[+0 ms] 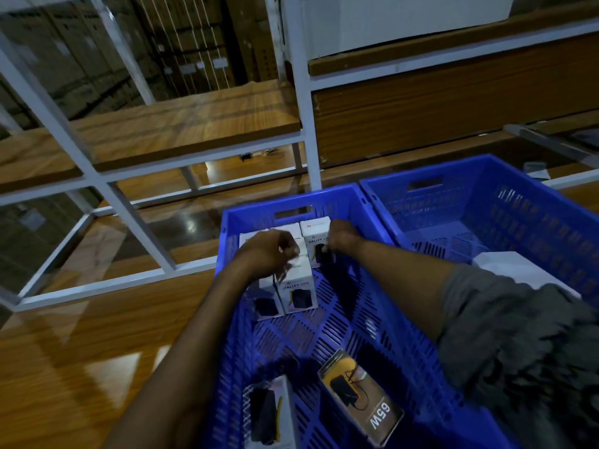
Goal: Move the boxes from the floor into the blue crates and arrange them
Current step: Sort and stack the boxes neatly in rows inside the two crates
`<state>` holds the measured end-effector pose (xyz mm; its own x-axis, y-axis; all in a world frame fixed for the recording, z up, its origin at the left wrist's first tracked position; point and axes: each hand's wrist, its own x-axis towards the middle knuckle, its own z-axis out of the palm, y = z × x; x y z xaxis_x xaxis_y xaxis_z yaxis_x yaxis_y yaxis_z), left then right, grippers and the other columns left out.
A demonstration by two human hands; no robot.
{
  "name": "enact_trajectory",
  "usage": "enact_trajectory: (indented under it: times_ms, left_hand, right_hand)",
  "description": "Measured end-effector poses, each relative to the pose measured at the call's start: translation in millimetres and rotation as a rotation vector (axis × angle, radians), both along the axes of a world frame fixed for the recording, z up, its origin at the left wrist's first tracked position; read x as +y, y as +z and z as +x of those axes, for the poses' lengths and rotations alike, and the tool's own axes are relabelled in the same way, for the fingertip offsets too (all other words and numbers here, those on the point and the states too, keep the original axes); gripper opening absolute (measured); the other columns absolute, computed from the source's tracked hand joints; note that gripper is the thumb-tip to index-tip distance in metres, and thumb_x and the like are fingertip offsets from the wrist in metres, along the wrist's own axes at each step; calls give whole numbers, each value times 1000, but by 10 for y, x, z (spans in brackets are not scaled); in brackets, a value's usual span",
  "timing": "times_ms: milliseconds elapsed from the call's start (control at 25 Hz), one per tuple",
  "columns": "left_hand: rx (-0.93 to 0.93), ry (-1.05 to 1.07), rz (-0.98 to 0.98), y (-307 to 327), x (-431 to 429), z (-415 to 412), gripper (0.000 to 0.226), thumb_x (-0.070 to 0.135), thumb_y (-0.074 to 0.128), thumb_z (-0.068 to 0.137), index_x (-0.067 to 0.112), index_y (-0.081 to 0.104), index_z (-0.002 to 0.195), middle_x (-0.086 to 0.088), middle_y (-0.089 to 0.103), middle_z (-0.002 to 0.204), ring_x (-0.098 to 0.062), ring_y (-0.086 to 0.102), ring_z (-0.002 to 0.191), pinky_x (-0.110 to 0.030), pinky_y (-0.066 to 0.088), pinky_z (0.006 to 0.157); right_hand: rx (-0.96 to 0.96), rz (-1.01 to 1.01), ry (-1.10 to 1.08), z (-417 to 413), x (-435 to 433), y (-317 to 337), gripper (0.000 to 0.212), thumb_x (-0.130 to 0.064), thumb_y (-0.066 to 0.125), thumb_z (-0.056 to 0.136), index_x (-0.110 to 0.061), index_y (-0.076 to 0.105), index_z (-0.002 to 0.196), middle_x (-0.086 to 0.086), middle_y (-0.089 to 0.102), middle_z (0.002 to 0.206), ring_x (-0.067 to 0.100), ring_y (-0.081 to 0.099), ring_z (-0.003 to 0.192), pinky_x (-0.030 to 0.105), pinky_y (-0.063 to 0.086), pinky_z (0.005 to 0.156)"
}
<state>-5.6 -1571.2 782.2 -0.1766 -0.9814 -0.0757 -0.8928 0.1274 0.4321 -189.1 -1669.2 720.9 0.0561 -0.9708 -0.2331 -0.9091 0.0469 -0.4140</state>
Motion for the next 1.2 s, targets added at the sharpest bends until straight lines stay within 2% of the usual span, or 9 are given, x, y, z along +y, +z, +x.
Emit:
enact_trajectory:
  times_ms: [160,280,360,520,680,800,960,1040,1200]
  left_hand:
    - [-226,-211,290,89,529,-116,21,38,68,95,19,72,104,4,70,99,-17,66,96,-32,52,83]
    - [-382,-282,376,-75,983,-230,33,44,69,92,14,63,104,-3,65,100,-28,65,102,-35,52,84]
    - [-452,-297,402,-205,1177,-282,38,42,70,91,11,62,112,-9,68,113,-30,65,107,-38,53,88]
    - [-435,-256,508,-331,1329,-374,40,40,69,93,9,60,118,-11,68,119,-29,66,100,-40,52,87]
    - [-439,-323,496,-376,1394,-486,38,39,66,95,14,64,123,-5,68,110,-28,64,99,-37,50,82]
    - [-369,-386,532,-412,1369,-519,33,35,65,97,17,62,125,-1,60,99,-22,56,89,-31,41,76]
    - [-279,-408,540,-438,1362,-498,28,38,67,97,14,66,112,-9,69,108,-22,60,90,-28,41,74]
    - [-176,-325,517,-395,1355,-418,23,46,67,94,24,65,90,-5,68,92,-20,59,79,-30,44,68]
    - [46,-202,483,-261,1362,-276,69,73,50,90,8,72,94,-5,76,89,-25,71,78,-36,56,69]
  right_hand:
    - [87,51,83,-21,95,130,41,-19,81,84,-2,65,118,12,68,110,30,69,107,33,55,75]
    - [249,74,145,-58,214,253,15,-15,68,94,-4,66,104,12,67,116,31,67,102,34,48,59]
    - [272,42,148,-102,368,369,9,-11,64,95,-2,64,96,15,67,107,32,67,94,37,52,63]
    - [342,204,283,-240,878,542,24,-13,73,90,4,70,106,17,69,80,31,68,73,43,59,73]
    - [249,687,467,-298,1467,260,64,-55,81,78,2,63,98,19,70,88,31,69,74,50,62,78]
    - [314,623,670,-147,1856,45,76,-72,77,68,-8,71,110,10,72,102,29,69,88,43,60,87]
    - [303,508,687,-115,2033,146,48,-53,84,72,-12,72,92,6,74,89,27,71,80,43,63,80]
    - [226,465,575,-217,2039,419,47,-49,83,75,-10,69,97,6,72,88,25,69,74,34,59,64]
    - [-264,448,262,-470,1966,825,40,-24,73,88,-7,59,121,11,68,109,29,67,95,42,57,77]
